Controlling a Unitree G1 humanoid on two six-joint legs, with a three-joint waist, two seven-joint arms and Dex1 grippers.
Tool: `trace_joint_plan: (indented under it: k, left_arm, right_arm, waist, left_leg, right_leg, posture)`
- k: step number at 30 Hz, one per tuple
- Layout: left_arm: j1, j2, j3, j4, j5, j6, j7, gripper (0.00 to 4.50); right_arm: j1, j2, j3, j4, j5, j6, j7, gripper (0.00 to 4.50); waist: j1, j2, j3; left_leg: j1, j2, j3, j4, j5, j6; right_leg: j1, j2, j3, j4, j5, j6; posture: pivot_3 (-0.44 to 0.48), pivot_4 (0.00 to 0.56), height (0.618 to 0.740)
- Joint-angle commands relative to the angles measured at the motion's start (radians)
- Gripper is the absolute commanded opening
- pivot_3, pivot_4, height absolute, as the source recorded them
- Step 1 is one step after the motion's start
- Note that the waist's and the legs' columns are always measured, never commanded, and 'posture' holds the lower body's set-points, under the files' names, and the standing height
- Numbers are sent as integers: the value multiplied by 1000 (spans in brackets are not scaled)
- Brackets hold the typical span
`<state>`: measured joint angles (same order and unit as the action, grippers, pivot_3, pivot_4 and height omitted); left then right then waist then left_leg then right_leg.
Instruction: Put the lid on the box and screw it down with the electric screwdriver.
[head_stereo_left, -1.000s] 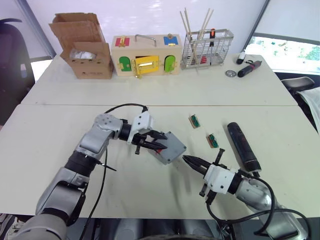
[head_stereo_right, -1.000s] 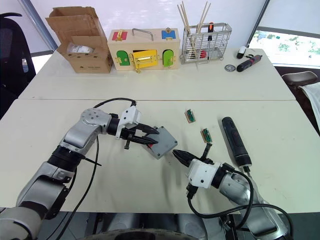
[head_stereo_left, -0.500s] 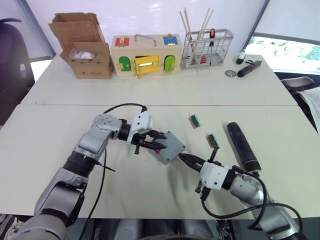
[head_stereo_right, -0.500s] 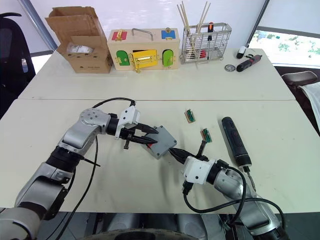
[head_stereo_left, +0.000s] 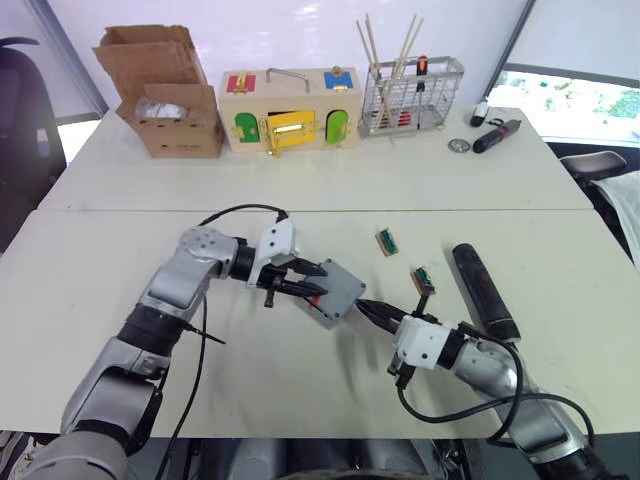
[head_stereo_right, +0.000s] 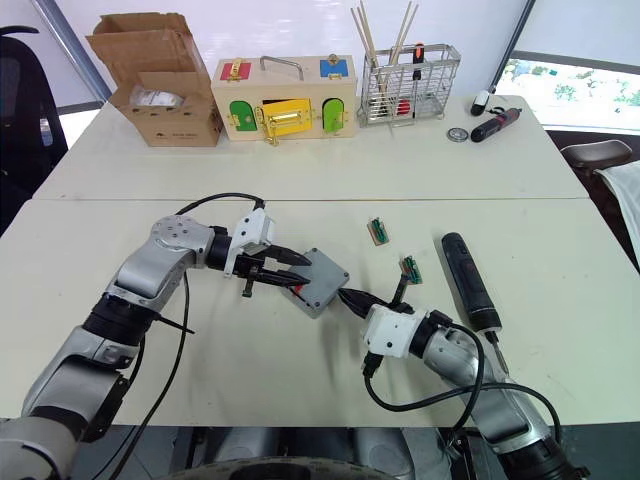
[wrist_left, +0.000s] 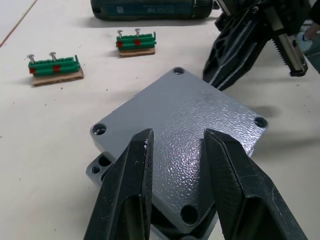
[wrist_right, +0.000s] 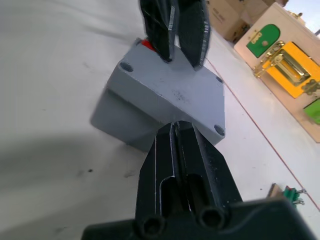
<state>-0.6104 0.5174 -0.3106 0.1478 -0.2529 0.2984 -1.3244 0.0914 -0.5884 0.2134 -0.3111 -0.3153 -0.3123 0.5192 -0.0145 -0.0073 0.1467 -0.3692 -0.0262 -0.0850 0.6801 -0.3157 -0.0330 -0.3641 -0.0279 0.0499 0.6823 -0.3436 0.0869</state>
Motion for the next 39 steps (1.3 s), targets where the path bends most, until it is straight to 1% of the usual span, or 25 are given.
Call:
trace_joint_plan:
  k: [1, 6, 18, 28, 39]
  left_arm:
    - [30, 17, -21, 7, 15, 47, -6, 1585]
    - [34, 22, 0, -16, 2, 80, -3, 1585]
    - [14, 7, 29, -9, -16, 83, 11, 1585]
    - [-9, 11, 44, -19, -34, 101, 1, 1585]
    - [-59, 29, 87, -54, -88, 172, -31, 1585]
  right_arm:
    - [-23, 13, 1, -8, -9, -25, -20, 22]
    - [-23, 17, 8, -6, -13, -32, -20, 22]
    - [-26, 20, 25, -11, -19, -53, -17, 22]
    - [-28, 21, 28, -19, -24, -62, -14, 22]
    - [-20, 13, 34, -14, -34, -64, -12, 22]
  waist:
    - [0, 0, 0]
    - [1, 0, 0]
    - [0, 0, 0]
    - [0, 1, 1]
    - [1, 1, 5]
  left_leg:
    - [0, 0, 0, 0, 0, 0]
    - [-2, 0, 0, 0, 0, 0]
    - [-3, 0, 0, 0, 0, 0]
    - [-4, 0, 0, 0, 0, 0]
    - [-7, 0, 0, 0, 0, 0]
  right_leg:
    - [0, 0, 0, 0, 0, 0]
    - [-2, 0, 0, 0, 0, 0]
    - [-3, 0, 0, 0, 0, 0]
    - [-4, 0, 0, 0, 0, 0]
    - [-7, 0, 0, 0, 0, 0]
  posture:
    - [0, 150, 740]
    - [0, 150, 740]
    - [0, 150, 740]
    - [0, 150, 740]
    - [0, 150, 740]
